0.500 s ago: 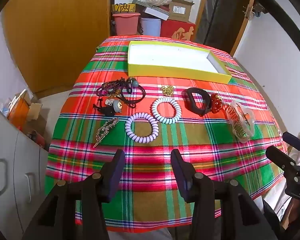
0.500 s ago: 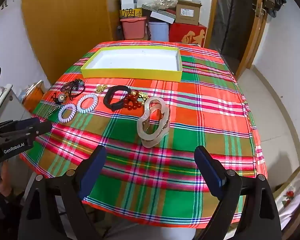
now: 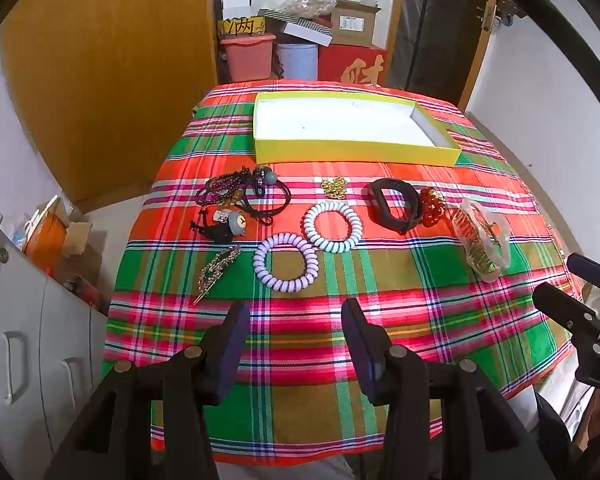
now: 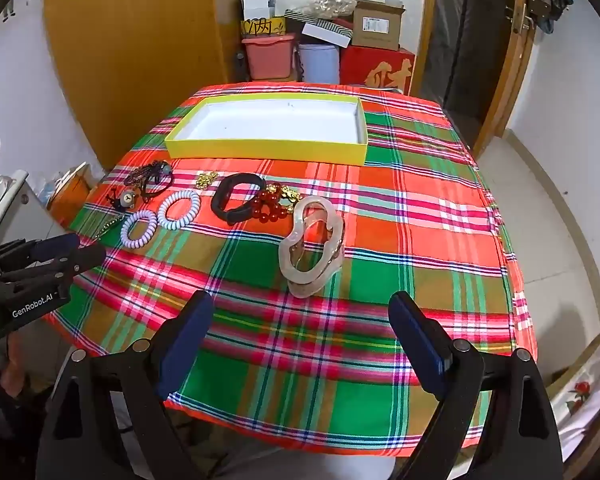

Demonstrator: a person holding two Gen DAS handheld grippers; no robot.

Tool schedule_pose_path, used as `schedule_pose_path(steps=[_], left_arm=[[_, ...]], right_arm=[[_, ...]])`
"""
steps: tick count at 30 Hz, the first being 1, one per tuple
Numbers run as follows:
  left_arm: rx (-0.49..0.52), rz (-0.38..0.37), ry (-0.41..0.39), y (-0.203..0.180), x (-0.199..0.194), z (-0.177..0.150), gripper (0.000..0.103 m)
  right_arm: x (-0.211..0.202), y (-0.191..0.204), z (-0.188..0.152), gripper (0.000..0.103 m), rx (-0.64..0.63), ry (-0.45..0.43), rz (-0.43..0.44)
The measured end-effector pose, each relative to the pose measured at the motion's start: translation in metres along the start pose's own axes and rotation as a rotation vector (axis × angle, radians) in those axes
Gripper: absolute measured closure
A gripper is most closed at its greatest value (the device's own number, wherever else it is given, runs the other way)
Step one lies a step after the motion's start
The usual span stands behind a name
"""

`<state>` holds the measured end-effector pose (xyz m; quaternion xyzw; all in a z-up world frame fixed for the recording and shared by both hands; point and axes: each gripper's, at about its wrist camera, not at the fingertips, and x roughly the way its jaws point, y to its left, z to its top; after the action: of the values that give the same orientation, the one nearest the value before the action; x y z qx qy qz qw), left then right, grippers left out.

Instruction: Organize jewelry

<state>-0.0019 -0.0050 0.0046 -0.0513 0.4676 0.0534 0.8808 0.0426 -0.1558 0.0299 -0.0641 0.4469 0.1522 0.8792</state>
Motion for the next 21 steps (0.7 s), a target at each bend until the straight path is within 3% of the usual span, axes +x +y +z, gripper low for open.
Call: schedule_pose_path(steps=[21], left_arm=[[-0.017,-0.030,0.002,0.0013,-0.0025,-0.0014,0.056]], right_arm=[[-0.0017,0.0024,0.0003,0.013,0.000,0.000,0.019]])
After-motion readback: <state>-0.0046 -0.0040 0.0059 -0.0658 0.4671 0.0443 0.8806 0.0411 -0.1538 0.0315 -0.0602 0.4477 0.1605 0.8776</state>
